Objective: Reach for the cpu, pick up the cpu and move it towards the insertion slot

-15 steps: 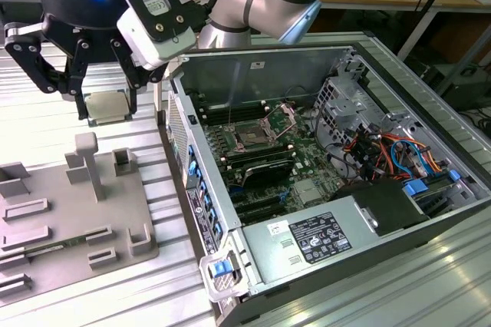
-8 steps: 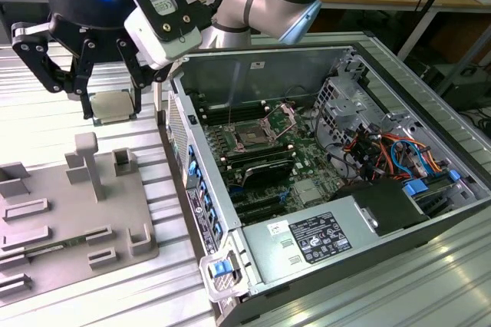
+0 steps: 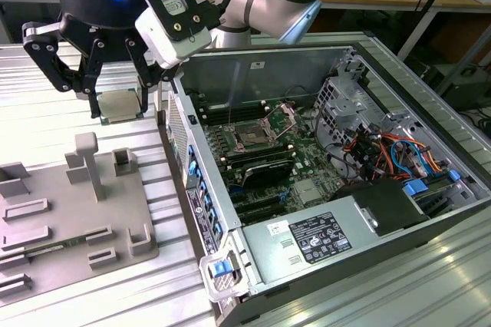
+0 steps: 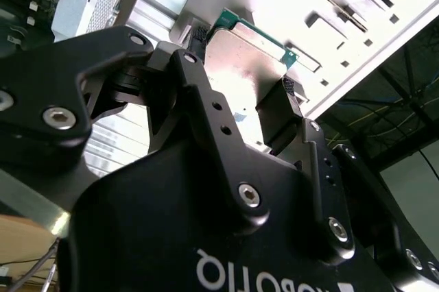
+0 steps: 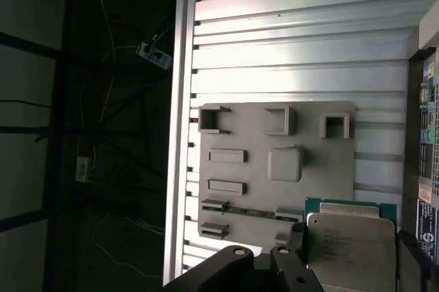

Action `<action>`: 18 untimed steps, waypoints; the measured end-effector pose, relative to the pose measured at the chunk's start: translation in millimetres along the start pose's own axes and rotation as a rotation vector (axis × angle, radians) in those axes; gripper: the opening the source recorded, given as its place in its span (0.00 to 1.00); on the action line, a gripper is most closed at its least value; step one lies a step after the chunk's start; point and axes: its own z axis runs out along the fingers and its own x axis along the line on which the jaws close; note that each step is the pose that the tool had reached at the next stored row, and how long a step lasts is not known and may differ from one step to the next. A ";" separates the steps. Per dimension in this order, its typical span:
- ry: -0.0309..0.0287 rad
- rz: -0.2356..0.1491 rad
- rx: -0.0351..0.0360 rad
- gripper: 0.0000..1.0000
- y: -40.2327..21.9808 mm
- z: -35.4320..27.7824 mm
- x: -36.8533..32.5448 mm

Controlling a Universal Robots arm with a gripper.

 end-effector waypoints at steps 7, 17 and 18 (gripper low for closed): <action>0.0000 0.000 -0.0001 0.55 -0.3 -0.2 -4.8; 0.0000 0.000 -0.0001 0.55 -0.8 -0.5 -12.1; 0.0001 0.000 0.0000 0.55 -0.8 -0.6 -12.7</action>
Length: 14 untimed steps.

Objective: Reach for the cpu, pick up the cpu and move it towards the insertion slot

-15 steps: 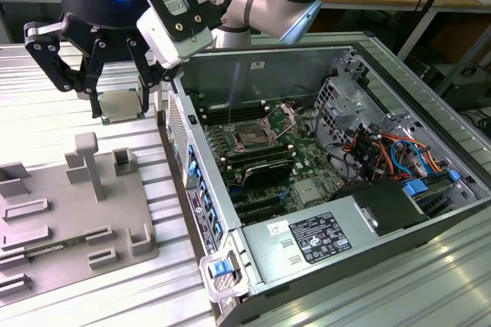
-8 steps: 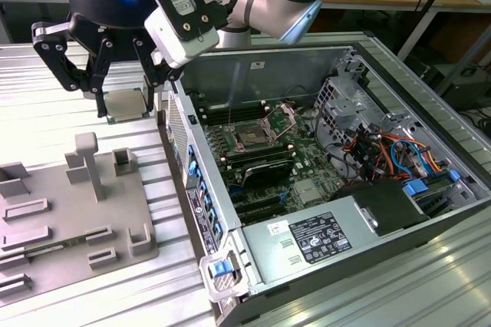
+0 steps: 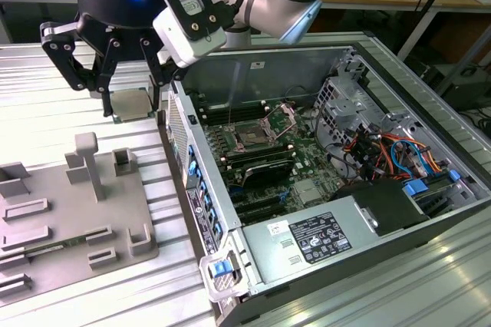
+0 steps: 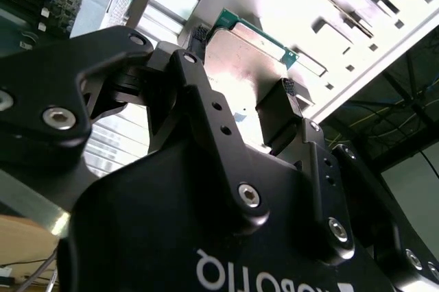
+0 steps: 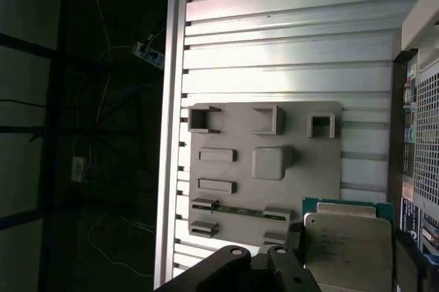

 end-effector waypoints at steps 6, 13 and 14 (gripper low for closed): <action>0.0000 0.000 0.0000 0.55 -0.2 -0.1 -3.4; 0.0000 0.000 0.0000 0.55 -0.5 -0.3 -8.0; 0.0000 0.000 -0.0001 0.55 -0.5 -0.3 -8.6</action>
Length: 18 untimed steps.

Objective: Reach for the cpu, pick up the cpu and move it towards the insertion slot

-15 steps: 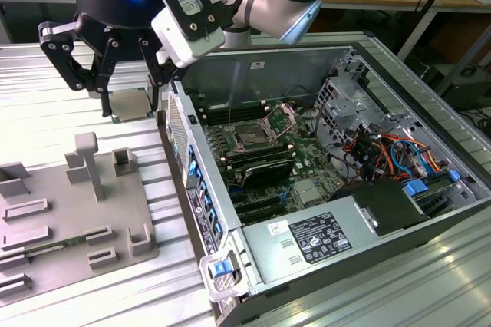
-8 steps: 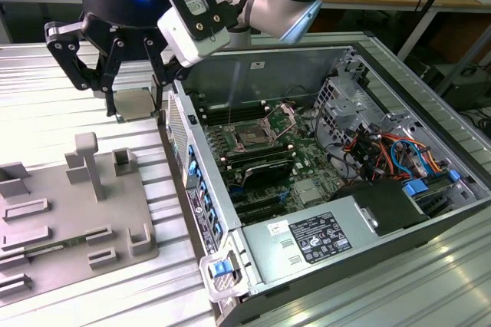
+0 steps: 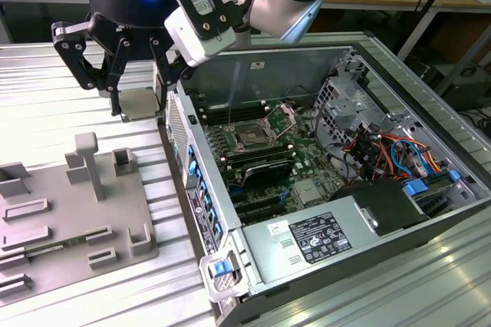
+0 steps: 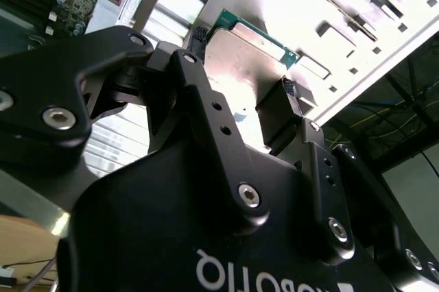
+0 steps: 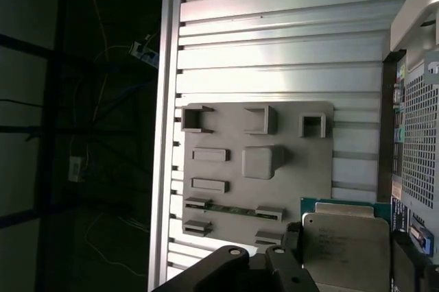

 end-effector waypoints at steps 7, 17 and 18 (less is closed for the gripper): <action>0.0000 0.000 0.0001 0.55 -0.3 -0.2 -4.2; 0.0000 0.000 0.0001 0.55 -0.7 -0.5 -11.3; 0.0001 0.000 0.0000 0.55 -0.8 -0.6 -12.4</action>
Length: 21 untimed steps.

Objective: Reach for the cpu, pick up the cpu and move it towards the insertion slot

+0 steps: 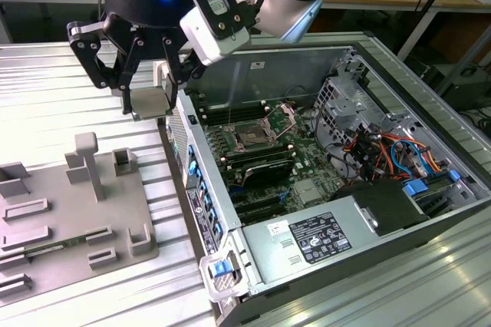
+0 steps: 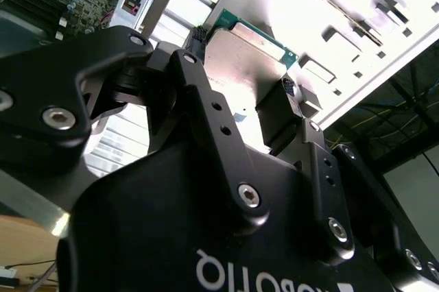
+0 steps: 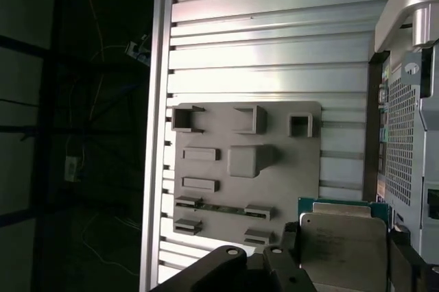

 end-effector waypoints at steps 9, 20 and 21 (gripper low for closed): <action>-0.0001 0.000 0.0000 0.55 -0.6 -0.4 -9.4; -0.0001 0.000 0.0000 0.55 -1.2 -0.8 -19.1; 0.0000 0.000 0.0000 0.55 -1.3 -0.9 -19.9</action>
